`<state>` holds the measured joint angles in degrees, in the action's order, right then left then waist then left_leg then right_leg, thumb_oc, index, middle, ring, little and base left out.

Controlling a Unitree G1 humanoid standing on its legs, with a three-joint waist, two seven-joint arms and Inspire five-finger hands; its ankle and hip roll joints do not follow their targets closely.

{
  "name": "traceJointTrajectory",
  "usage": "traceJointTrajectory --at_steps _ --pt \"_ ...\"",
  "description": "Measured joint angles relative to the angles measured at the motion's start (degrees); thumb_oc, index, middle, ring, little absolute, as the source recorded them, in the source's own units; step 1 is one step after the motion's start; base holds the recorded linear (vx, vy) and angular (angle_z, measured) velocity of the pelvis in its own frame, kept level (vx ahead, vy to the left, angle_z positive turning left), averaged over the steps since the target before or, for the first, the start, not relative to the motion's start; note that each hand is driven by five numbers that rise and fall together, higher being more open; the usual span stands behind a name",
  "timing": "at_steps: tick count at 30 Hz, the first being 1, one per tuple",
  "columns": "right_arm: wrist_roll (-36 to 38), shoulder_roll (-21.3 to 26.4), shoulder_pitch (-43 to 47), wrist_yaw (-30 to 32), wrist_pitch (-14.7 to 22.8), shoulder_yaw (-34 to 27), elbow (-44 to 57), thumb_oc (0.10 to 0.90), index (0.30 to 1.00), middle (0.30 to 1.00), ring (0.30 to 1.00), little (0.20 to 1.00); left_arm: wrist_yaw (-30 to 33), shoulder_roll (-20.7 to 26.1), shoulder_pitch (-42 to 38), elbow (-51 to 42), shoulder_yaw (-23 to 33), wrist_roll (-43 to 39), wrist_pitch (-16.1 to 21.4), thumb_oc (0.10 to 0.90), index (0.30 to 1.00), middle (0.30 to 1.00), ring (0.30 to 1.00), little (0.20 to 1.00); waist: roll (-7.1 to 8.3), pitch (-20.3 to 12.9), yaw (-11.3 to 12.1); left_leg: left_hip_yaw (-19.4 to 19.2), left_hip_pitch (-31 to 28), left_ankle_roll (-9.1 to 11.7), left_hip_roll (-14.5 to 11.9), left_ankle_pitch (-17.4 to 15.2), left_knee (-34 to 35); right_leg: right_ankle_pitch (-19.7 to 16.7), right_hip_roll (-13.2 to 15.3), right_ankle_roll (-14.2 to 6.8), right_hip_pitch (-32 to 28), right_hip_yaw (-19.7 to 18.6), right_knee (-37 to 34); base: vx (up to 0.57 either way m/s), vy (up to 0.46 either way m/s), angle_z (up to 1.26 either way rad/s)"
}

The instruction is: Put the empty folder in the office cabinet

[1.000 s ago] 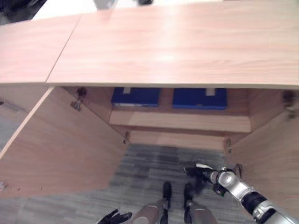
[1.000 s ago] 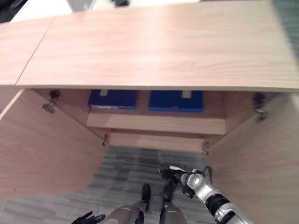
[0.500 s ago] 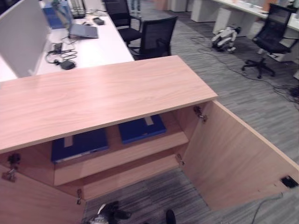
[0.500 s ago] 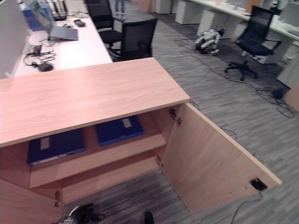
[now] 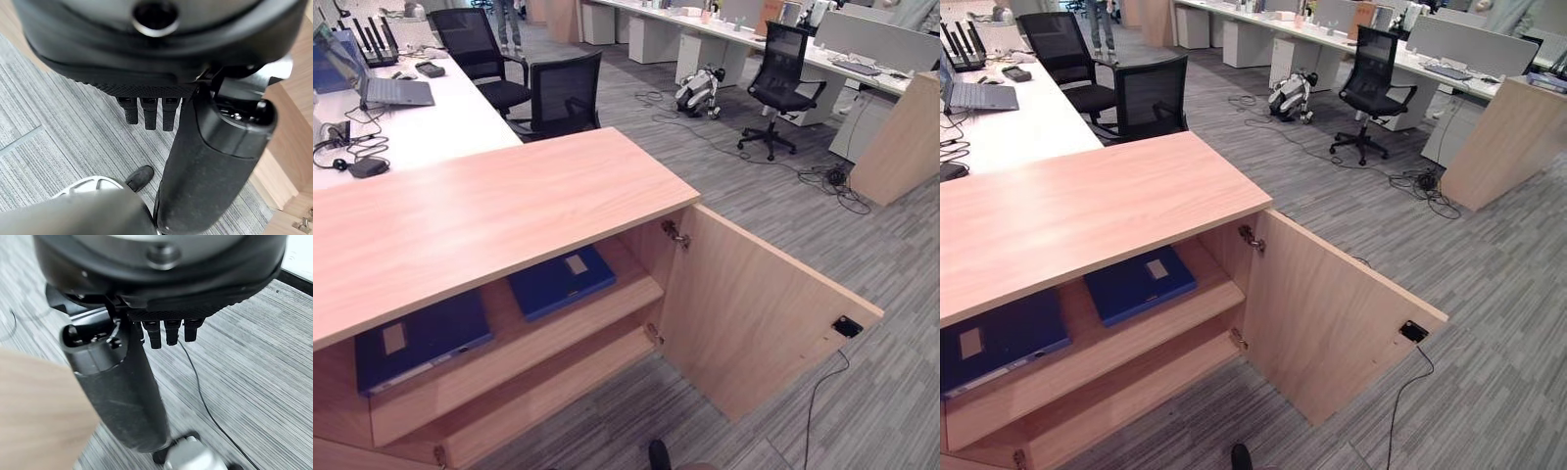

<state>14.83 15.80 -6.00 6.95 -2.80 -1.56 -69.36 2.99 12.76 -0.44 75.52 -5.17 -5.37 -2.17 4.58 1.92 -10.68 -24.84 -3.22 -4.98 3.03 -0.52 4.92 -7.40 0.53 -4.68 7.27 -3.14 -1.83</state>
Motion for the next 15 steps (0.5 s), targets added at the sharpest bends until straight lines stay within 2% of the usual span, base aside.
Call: traceJointTrajectory --at_steps 7,9,11,12,15 --pt "1.7 8.2 0.7 2.4 -0.6 -8.5 0.6 0.8 0.9 0.9 0.9 0.9 -0.2 0.2 -0.4 -0.2 0.6 0.0 -0.3 0.8 0.9 0.9 0.9 0.9 -0.04 -0.2 -0.2 0.2 0.0 0.0 0.2 -0.3 0.0 -0.6 0.2 -0.3 -0.6 0.2 -1.1 0.01 -0.005 0.01" --pt "1.7 12.2 -0.3 5.1 -0.4 -11.3 7.4 0.8 0.9 0.9 0.9 0.9 -0.2 0.1 -0.6 -1.1 0.7 0.0 -0.3 0.8 0.9 0.9 0.9 0.9 -0.22 -0.1 -0.3 0.1 -0.1 0.2 0.3 -0.3 0.0 -1.5 0.3 -0.5 -1.2 0.1 -2.4 0.0 0.0 0.0" --pt "1.7 13.8 -0.9 6.8 -1.8 -14.3 16.3 0.8 0.9 0.9 0.9 0.9 -0.4 -0.1 -0.3 -2.1 0.7 0.0 -0.3 0.8 0.9 0.9 0.9 0.9 -0.89 0.0 -0.6 0.1 -0.4 0.0 0.4 -0.5 0.0 -2.0 0.4 -0.5 -2.3 -0.1 -3.5 0.01 0.004 -0.02" --pt "1.5 15.3 -0.7 8.6 -0.3 -15.5 22.7 0.8 0.9 0.9 0.9 0.9 -0.7 -0.4 -0.4 -2.4 0.6 0.0 -0.3 0.8 0.9 0.9 0.9 0.9 -1.65 0.5 -1.1 0.2 -0.8 -0.2 0.5 -0.5 0.0 -2.1 0.5 -0.5 -2.6 -0.1 -3.6 0.0 0.0 0.0" --pt "0.9 18.4 1.5 10.5 1.5 -15.5 28.7 0.8 0.9 0.9 0.9 0.9 -1.1 -0.5 -0.8 -3.3 0.7 0.0 -0.2 0.8 0.9 0.9 0.9 0.9 -2.59 0.7 -0.2 0.5 -0.9 0.1 0.6 -0.7 0.0 -2.0 0.6 -0.5 -2.7 0.0 -3.6 0.0 -0.015 0.06"
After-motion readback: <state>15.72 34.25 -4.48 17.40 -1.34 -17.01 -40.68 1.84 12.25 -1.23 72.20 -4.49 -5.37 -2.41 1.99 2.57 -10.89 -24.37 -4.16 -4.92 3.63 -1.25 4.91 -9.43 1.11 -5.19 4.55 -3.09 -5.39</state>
